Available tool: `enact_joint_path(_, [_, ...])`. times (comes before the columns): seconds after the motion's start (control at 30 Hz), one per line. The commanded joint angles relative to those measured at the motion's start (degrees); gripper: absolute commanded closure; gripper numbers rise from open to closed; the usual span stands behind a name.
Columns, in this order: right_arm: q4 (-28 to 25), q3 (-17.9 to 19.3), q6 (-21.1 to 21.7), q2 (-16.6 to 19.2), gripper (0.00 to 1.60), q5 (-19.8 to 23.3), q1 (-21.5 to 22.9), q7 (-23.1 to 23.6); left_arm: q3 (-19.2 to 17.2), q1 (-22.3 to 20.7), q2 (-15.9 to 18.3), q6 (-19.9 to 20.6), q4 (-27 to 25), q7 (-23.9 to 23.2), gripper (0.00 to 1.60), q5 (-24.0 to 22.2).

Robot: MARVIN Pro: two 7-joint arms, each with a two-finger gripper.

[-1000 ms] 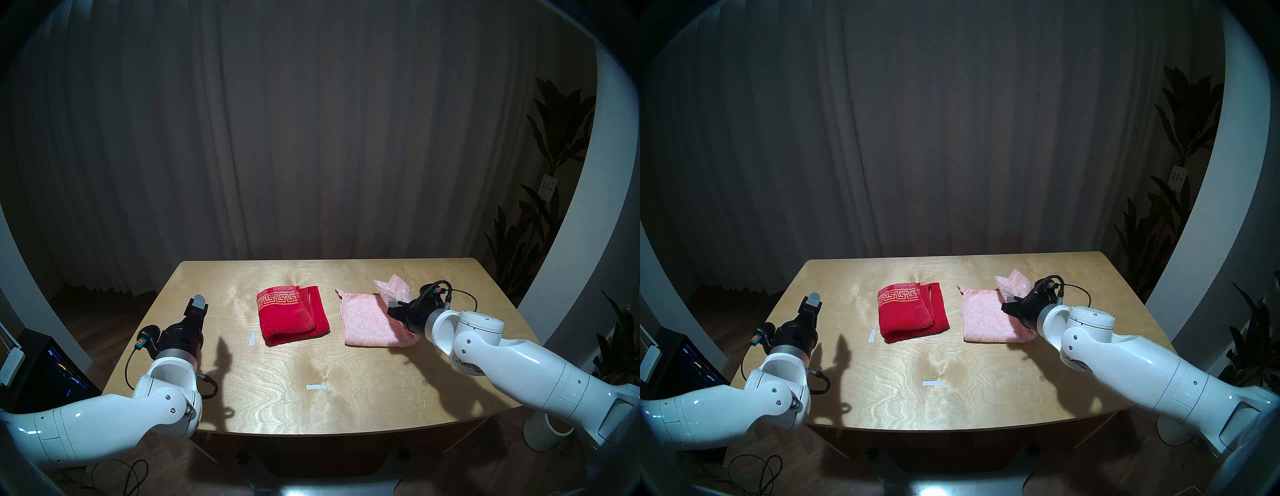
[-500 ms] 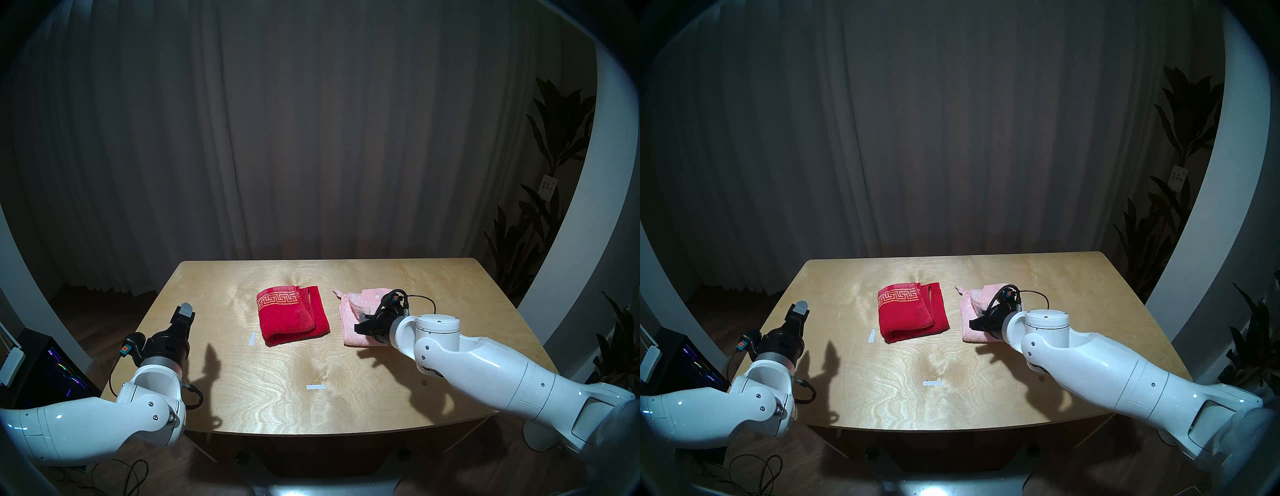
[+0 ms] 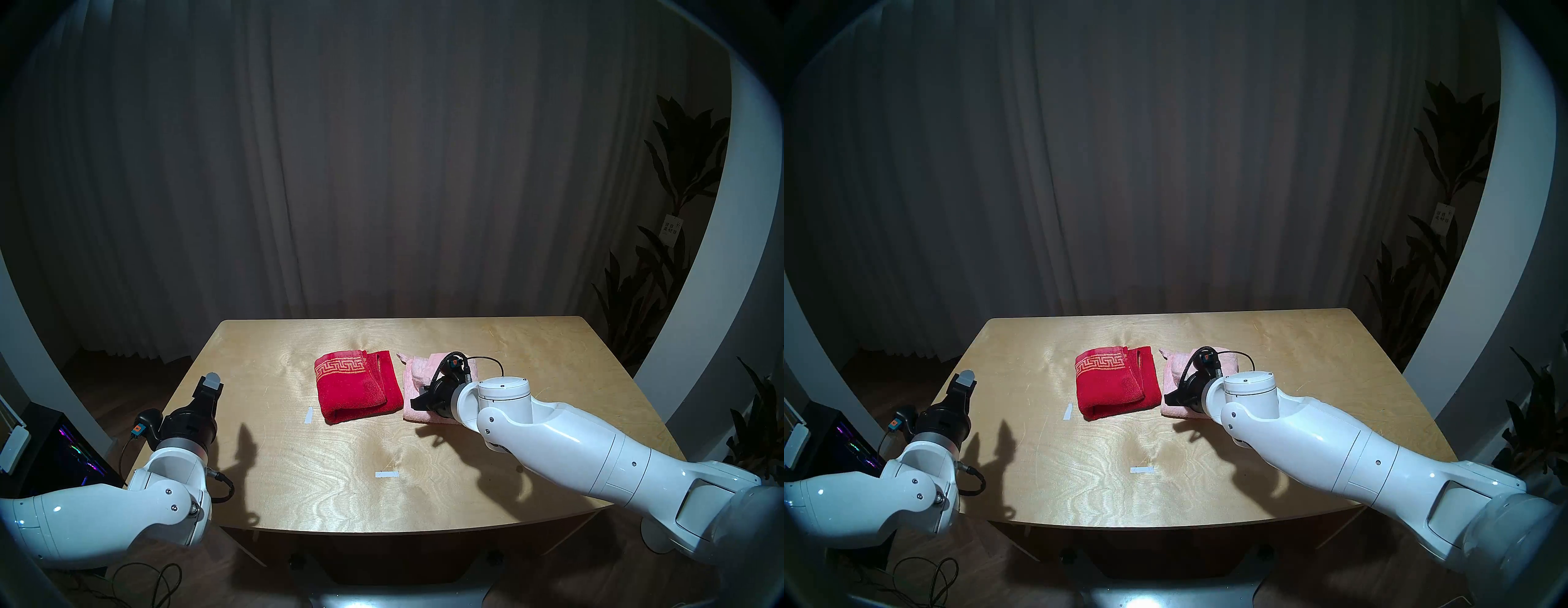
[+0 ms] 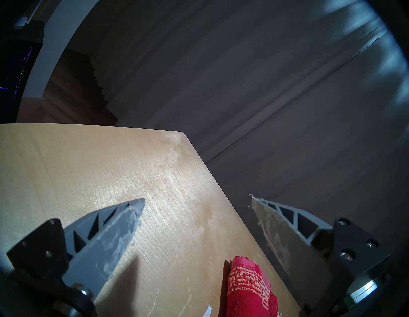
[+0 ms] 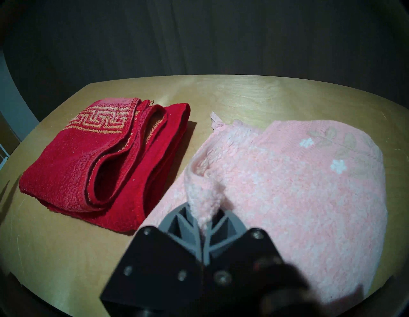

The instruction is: Fold each towel twice and stack them on table

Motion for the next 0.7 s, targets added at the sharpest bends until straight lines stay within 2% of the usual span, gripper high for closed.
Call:
enact_joint_path(0.0, [-1.69,0.38,2.41,0.33,0.94,1.31,0.90,0.35,-7.64,7.37,-2.37,-0.30,-0.09,-6.33,0.00,-1.63])
enact_joint_path(0.03, [-1.89,0.23,2.87,0.73,0.85,1.33,0.90,0.66,-7.56,7.14,-2.69,-0.30,0.06,-6.88,0.00,-1.89])
enact_joint_path(0.07, [-2.17,0.29,3.08,1.03,0.56,1.47,0.78,0.70,-9.07,8.58,-3.34,-0.30,-0.05,-8.04,0.00,-2.20])
enact_joint_path(0.1, [-2.54,0.26,3.67,1.48,0.50,1.55,0.79,0.55,-9.84,9.27,-3.83,-0.30,-0.11,-8.96,0.00,-2.50])
enact_joint_path(0.2, [-2.67,0.20,4.21,2.73,0.00,1.36,0.83,1.15,-11.79,11.12,-5.14,-0.30,-0.38,-11.50,0.00,-3.25])
enact_joint_path(0.37, [-2.38,0.73,4.02,4.34,0.00,1.88,0.82,3.58,-11.67,11.12,-6.14,-0.30,-0.65,-13.97,0.00,-4.16])
enact_joint_path(0.5, [-3.81,1.09,5.87,6.03,0.00,3.49,0.64,4.71,-11.35,10.74,-6.56,-0.30,-0.62,-14.77,0.00,-4.46])
enact_joint_path(0.67, [-5.39,1.34,4.58,8.70,0.00,3.54,-0.39,7.08,-10.23,9.38,-7.01,-0.30,-0.38,-14.75,0.00,-4.04])
